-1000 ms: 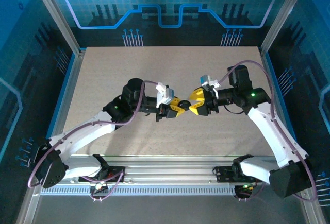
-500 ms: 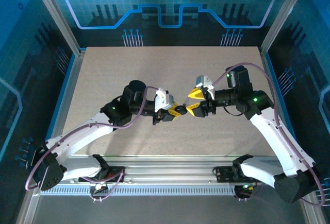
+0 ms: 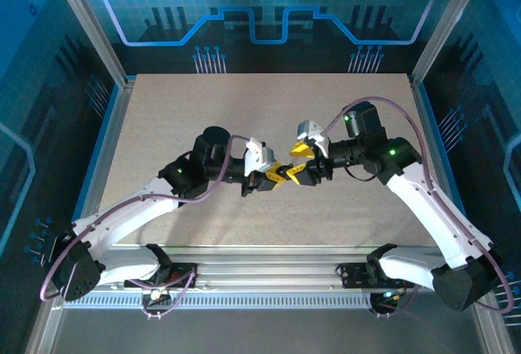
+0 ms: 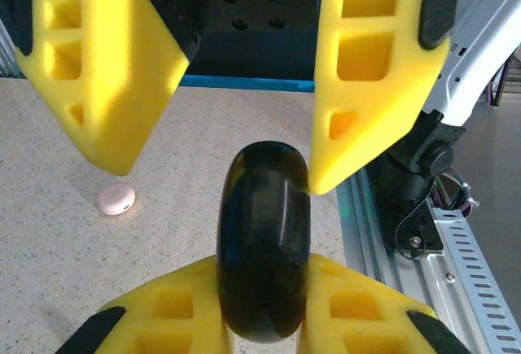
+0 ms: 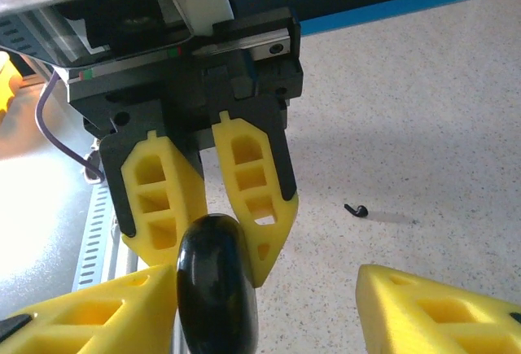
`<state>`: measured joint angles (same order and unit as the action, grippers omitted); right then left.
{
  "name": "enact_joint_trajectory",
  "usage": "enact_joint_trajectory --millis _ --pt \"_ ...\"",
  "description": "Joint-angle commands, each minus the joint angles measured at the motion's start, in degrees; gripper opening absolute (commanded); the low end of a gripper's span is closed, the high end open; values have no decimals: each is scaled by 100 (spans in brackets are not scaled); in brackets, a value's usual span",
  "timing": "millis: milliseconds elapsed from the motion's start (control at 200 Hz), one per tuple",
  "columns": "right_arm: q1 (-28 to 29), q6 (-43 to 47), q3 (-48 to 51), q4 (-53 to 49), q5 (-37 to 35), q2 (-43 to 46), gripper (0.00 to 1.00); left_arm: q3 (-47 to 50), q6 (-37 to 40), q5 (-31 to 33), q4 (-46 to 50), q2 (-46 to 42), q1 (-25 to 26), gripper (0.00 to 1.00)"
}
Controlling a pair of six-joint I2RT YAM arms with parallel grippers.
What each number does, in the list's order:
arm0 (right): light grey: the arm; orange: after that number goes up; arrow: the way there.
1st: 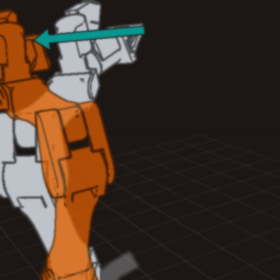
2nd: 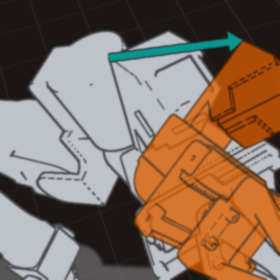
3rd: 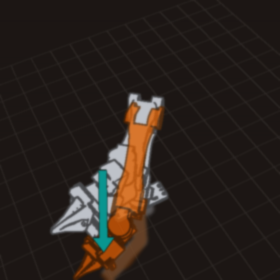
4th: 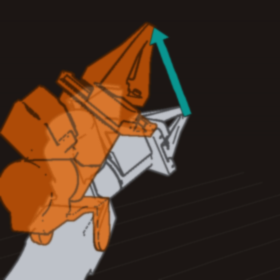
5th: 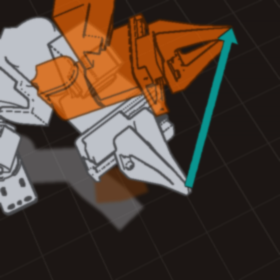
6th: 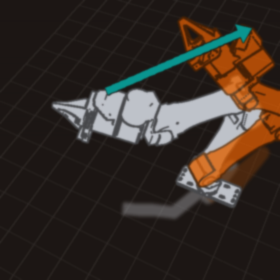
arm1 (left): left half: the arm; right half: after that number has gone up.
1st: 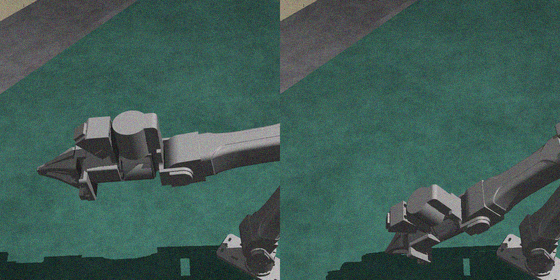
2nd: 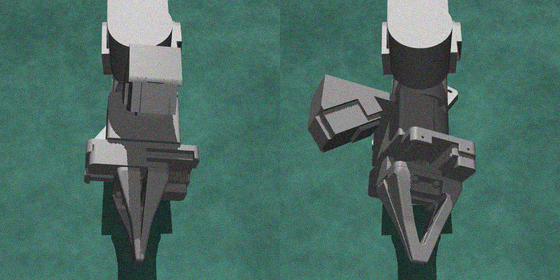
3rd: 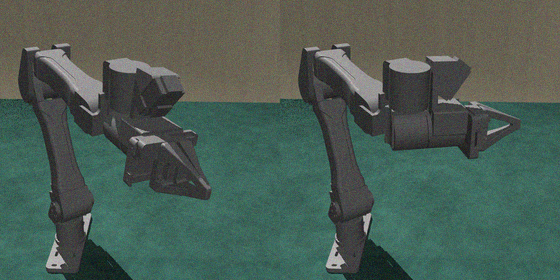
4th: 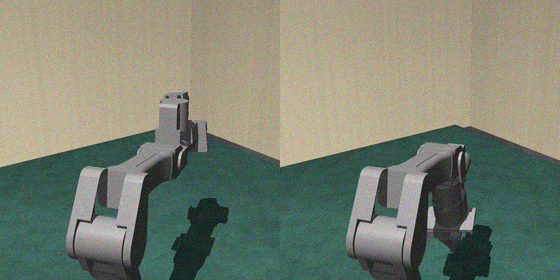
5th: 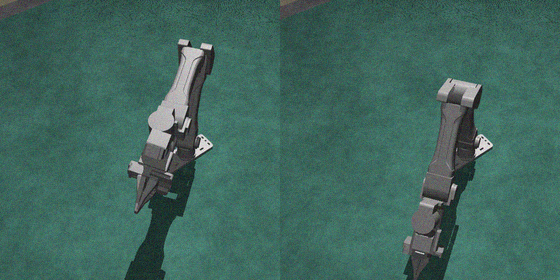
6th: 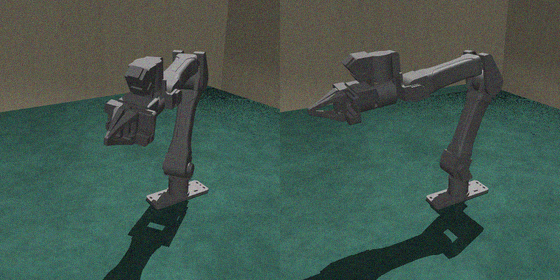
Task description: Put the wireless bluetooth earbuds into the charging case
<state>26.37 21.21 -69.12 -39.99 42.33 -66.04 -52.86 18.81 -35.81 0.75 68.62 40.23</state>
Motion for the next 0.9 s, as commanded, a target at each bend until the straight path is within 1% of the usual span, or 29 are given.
enact_joint_trajectory --millis 0,265,620,895 --pt "110 94 -198 -62 -143 -70 60 -97 -131 -180 -207 -39 -31 15" --pt "80 8 -225 63 -626 -138 59 -137 -179 -250 -222 -85 -32 15" --pt "-395 -464 -179 557 -490 -104 58 -84 -88 -230 -174 -132 -30 15" --pt "-440 -546 -199 540 -655 -155 58 -36 -125 -186 -226 -125 -80 14"
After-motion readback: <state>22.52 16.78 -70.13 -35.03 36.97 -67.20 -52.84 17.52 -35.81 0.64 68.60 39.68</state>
